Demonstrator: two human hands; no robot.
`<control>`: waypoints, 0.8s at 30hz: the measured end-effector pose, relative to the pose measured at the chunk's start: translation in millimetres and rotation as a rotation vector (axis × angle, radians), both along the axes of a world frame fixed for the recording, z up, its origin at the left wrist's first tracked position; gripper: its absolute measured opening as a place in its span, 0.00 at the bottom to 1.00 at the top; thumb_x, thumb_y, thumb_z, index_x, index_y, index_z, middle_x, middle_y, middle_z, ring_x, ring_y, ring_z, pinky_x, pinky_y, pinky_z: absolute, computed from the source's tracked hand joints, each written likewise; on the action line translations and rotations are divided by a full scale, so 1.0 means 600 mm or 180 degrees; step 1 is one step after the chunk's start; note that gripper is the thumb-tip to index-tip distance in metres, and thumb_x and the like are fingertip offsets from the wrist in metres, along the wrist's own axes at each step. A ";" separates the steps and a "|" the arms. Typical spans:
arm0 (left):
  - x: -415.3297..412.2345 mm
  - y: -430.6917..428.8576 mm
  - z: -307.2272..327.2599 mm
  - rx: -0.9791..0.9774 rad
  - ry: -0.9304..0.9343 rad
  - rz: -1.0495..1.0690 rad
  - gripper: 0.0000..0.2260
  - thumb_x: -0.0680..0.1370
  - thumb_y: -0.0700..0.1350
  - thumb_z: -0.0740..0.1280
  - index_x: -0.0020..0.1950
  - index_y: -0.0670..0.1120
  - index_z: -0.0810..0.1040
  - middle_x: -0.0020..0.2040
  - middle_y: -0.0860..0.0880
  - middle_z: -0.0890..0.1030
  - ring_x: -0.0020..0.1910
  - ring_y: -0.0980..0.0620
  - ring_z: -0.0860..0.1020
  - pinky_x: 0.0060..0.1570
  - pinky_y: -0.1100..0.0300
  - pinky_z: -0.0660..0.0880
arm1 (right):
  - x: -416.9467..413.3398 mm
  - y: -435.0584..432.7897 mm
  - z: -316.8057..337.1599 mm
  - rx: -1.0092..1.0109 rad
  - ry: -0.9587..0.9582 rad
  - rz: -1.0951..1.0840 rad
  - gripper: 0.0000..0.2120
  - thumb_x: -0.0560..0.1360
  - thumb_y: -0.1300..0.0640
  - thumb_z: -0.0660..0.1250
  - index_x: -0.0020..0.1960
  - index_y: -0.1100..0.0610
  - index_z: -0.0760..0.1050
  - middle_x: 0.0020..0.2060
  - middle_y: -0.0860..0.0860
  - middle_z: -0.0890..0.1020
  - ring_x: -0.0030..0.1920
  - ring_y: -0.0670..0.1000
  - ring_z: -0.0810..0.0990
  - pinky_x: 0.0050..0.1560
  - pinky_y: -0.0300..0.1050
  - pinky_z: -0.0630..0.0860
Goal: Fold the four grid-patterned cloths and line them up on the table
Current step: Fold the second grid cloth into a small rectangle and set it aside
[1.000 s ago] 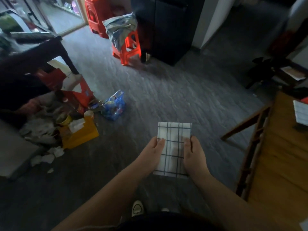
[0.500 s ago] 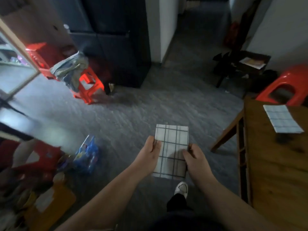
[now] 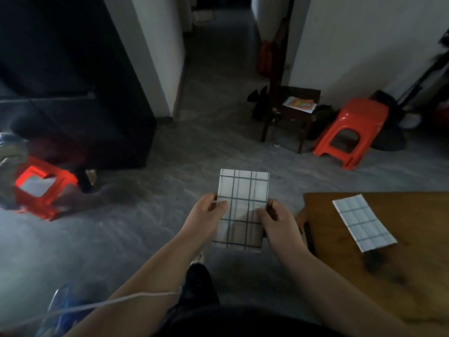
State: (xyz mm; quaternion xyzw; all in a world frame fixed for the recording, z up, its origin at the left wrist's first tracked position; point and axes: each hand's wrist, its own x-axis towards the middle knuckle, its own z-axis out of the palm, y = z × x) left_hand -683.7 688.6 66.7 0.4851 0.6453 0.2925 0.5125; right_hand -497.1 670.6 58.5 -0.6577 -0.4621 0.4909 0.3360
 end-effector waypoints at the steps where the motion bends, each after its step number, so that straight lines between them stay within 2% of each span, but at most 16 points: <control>1: 0.003 0.041 -0.003 0.0051 0.0009 -0.0058 0.04 0.82 0.50 0.65 0.53 0.53 0.80 0.52 0.46 0.84 0.50 0.49 0.83 0.49 0.57 0.76 | 0.002 0.035 -0.004 -0.0025 0.0037 -0.0091 0.07 0.82 0.52 0.64 0.51 0.53 0.77 0.44 0.55 0.83 0.46 0.55 0.83 0.53 0.58 0.80; 5: 0.003 0.225 -0.021 0.0203 0.0020 -0.0374 0.05 0.82 0.49 0.66 0.51 0.50 0.80 0.46 0.43 0.84 0.43 0.47 0.81 0.43 0.57 0.75 | -0.002 0.192 -0.026 0.0014 0.0219 -0.0581 0.06 0.82 0.53 0.65 0.52 0.52 0.80 0.44 0.50 0.86 0.47 0.51 0.84 0.53 0.54 0.81; 8: -0.005 0.379 -0.033 0.0277 0.0001 -0.0640 0.03 0.81 0.49 0.68 0.51 0.53 0.81 0.47 0.47 0.86 0.46 0.47 0.84 0.50 0.50 0.80 | -0.014 0.321 -0.033 0.0070 0.0069 -0.0841 0.05 0.82 0.53 0.65 0.50 0.51 0.80 0.42 0.49 0.85 0.45 0.49 0.84 0.48 0.47 0.81; 11: 0.003 0.529 -0.034 0.0308 0.0055 -0.0955 0.02 0.79 0.49 0.71 0.50 0.53 0.82 0.43 0.54 0.87 0.44 0.54 0.85 0.53 0.46 0.81 | -0.012 0.427 -0.028 0.0067 -0.0054 -0.1210 0.05 0.81 0.54 0.67 0.49 0.53 0.80 0.41 0.51 0.85 0.43 0.52 0.84 0.47 0.52 0.83; 15: 0.072 0.674 -0.017 0.0201 -0.0093 -0.1447 0.04 0.76 0.51 0.72 0.49 0.53 0.83 0.44 0.53 0.87 0.46 0.51 0.85 0.54 0.41 0.81 | 0.027 0.516 -0.015 0.0091 0.0088 -0.1873 0.06 0.81 0.57 0.67 0.46 0.56 0.79 0.37 0.51 0.84 0.37 0.47 0.83 0.37 0.45 0.82; 17: 0.126 0.722 -0.014 0.0148 -0.0119 -0.1755 0.04 0.77 0.51 0.72 0.48 0.51 0.82 0.44 0.51 0.87 0.46 0.49 0.85 0.53 0.41 0.81 | 0.060 0.542 -0.014 0.0092 0.0228 -0.2209 0.06 0.81 0.57 0.67 0.47 0.57 0.79 0.39 0.52 0.85 0.38 0.49 0.85 0.37 0.45 0.82; 20: 0.225 0.777 -0.019 0.0140 -0.0155 -0.2252 0.07 0.76 0.52 0.71 0.49 0.50 0.81 0.45 0.49 0.87 0.46 0.47 0.85 0.52 0.43 0.81 | 0.122 0.563 -0.020 0.0144 0.0285 -0.2767 0.05 0.81 0.57 0.67 0.47 0.57 0.79 0.39 0.52 0.85 0.38 0.47 0.84 0.35 0.40 0.80; 22: 0.301 0.804 -0.028 0.0021 -0.0306 -0.2511 0.03 0.80 0.43 0.70 0.51 0.44 0.81 0.47 0.46 0.86 0.46 0.49 0.84 0.51 0.49 0.81 | 0.172 0.574 -0.030 0.0216 0.0262 -0.3086 0.05 0.81 0.57 0.67 0.47 0.56 0.79 0.39 0.51 0.84 0.39 0.48 0.84 0.35 0.39 0.78; 24: 0.384 0.828 -0.037 -0.0023 -0.0395 -0.2742 0.02 0.81 0.37 0.67 0.51 0.39 0.79 0.46 0.44 0.85 0.44 0.50 0.83 0.48 0.54 0.79 | 0.226 0.583 -0.043 0.0234 0.0369 -0.3375 0.05 0.81 0.57 0.67 0.49 0.56 0.80 0.42 0.52 0.85 0.42 0.50 0.85 0.40 0.45 0.82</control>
